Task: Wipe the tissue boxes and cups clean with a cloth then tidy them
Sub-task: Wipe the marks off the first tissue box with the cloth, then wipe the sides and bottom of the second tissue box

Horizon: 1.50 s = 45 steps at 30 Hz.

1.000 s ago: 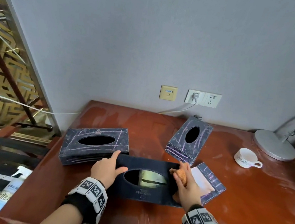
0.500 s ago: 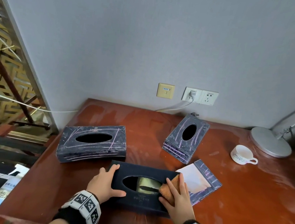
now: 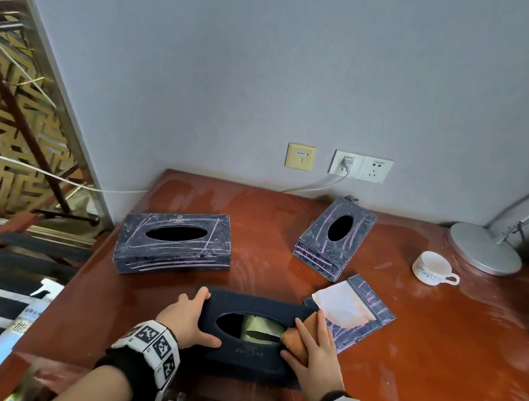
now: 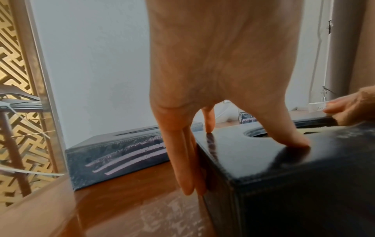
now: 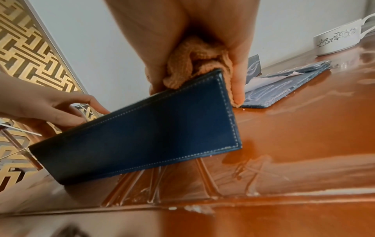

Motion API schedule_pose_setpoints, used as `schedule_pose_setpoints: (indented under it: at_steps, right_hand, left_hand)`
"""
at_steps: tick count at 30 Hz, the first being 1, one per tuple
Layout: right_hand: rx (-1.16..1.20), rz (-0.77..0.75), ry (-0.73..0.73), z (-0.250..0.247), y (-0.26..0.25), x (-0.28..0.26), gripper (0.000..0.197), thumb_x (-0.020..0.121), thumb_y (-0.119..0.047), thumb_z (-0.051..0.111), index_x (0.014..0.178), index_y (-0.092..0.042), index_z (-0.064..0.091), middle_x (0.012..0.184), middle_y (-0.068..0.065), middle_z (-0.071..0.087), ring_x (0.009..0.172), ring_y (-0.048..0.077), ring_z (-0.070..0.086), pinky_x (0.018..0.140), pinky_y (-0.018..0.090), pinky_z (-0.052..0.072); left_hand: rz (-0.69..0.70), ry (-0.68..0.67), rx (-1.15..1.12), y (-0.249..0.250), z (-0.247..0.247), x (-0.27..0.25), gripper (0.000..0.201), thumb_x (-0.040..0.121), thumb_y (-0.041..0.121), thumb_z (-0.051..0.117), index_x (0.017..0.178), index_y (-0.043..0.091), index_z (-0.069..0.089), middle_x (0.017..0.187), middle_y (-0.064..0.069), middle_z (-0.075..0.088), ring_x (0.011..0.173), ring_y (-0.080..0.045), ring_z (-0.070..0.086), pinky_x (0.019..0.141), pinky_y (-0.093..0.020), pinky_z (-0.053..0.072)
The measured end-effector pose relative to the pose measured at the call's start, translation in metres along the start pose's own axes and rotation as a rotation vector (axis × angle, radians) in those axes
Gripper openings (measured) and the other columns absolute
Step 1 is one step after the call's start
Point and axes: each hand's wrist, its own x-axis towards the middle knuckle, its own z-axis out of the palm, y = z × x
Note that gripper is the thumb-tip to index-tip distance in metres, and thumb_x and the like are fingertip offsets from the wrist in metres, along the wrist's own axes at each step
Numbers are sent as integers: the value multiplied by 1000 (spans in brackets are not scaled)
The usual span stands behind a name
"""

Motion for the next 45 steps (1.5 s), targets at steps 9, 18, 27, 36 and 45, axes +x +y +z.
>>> schedule_pose_setpoints:
  at_steps: [9,18,27,36,45]
  right_hand:
    - [129,62,105,-29,-7,16,67,82,8,44,137,-30,41,157,-7,5,137,20,33,108,27,35]
    - [112,24,137,-70,-80,107,59,79,1,52,132,-24,50,155,2,21,137,24,34,109,26,29]
    - [54,25,-69,-38,-151,174,57,81,-8,56,134,-25,47,153,10,26,139,23,30,110,25,29]
    - [136,73,-159,-15,-181,214,69,72,-25,75,135,-24,46,141,4,44,133,19,38,107,22,27]
    - [189,181,-101,-54,-141,240,65,69,-17,77,129,-21,53,125,3,59,115,17,54,94,20,40]
  left_hand:
    - [-27,223,110,-13,-26,7,62,81,61,57,129,28,38,123,1,47,112,-19,55,89,-31,45]
    - [-199,464,158,-70,-88,54,75,81,52,64,141,24,29,136,-8,36,130,-25,37,103,-35,36]
    - [-306,184,74,-125,-114,106,118,69,55,74,149,26,-7,151,-20,8,143,-34,8,114,-46,24]
    - [-154,45,-153,-130,-134,138,135,61,35,87,149,30,-15,148,-22,17,123,-34,49,100,-36,42]
    - [-27,0,-158,-79,-145,173,127,64,32,85,150,29,-9,149,-19,18,126,-35,45,98,-35,43]
